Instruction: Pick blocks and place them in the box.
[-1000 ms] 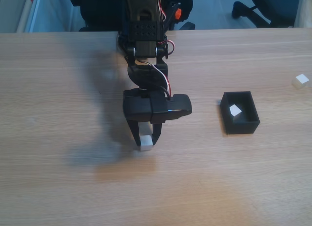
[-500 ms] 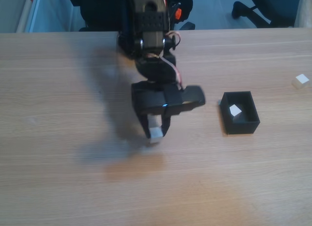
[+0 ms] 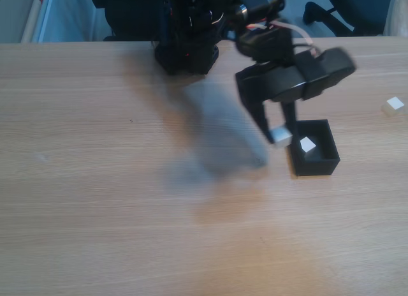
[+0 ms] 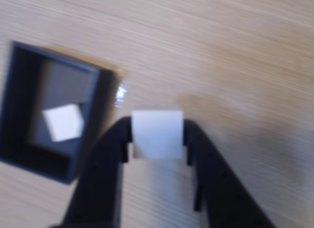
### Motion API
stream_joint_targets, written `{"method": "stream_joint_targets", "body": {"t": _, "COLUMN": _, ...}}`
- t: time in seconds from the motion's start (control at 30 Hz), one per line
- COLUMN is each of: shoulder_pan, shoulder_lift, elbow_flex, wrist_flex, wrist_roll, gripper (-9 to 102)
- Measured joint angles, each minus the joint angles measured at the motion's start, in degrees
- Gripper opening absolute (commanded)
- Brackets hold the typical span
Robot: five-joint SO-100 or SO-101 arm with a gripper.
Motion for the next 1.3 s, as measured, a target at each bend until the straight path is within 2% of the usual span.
{"method": "stream_joint_targets", "body": {"t": 0.3, "shoulder_pan": -7.4, "shoulder_lift": -8.4, "elbow_flex": -12.0, "wrist_flex": 4.2, "wrist_roll": 6.7, "gripper": 2}}
{"method": "stream_joint_targets", "body": {"t": 0.47, "shoulder_pan": -7.0, "shoulder_lift": -11.2, "elbow_flex": -14.0, "wrist_flex": 4.2, "wrist_roll": 9.7, "gripper": 12}}
{"method": "stream_joint_targets", "body": {"t": 0.6, "shoulder_pan": -7.6, "shoulder_lift": -11.3, "elbow_flex": -14.0, "wrist_flex": 4.2, "wrist_roll": 10.2, "gripper": 14}}
{"method": "stream_joint_targets", "body": {"t": 0.73, "shoulder_pan": -7.9, "shoulder_lift": -11.3, "elbow_flex": -14.2, "wrist_flex": 4.9, "wrist_roll": 10.2, "gripper": 12}}
{"method": "stream_joint_targets", "body": {"t": 0.9, "shoulder_pan": -6.9, "shoulder_lift": -9.8, "elbow_flex": -13.9, "wrist_flex": 6.9, "wrist_roll": 11.3, "gripper": 0}}
{"method": "stream_joint_targets", "body": {"t": 1.07, "shoulder_pan": -2.8, "shoulder_lift": -3.0, "elbow_flex": -7.3, "wrist_flex": 9.8, "wrist_roll": 10.7, "gripper": 0}}
{"method": "stream_joint_targets", "body": {"t": 1.3, "shoulder_pan": 3.3, "shoulder_lift": 12.3, "elbow_flex": 7.4, "wrist_flex": 13.7, "wrist_roll": 3.8, "gripper": 0}}
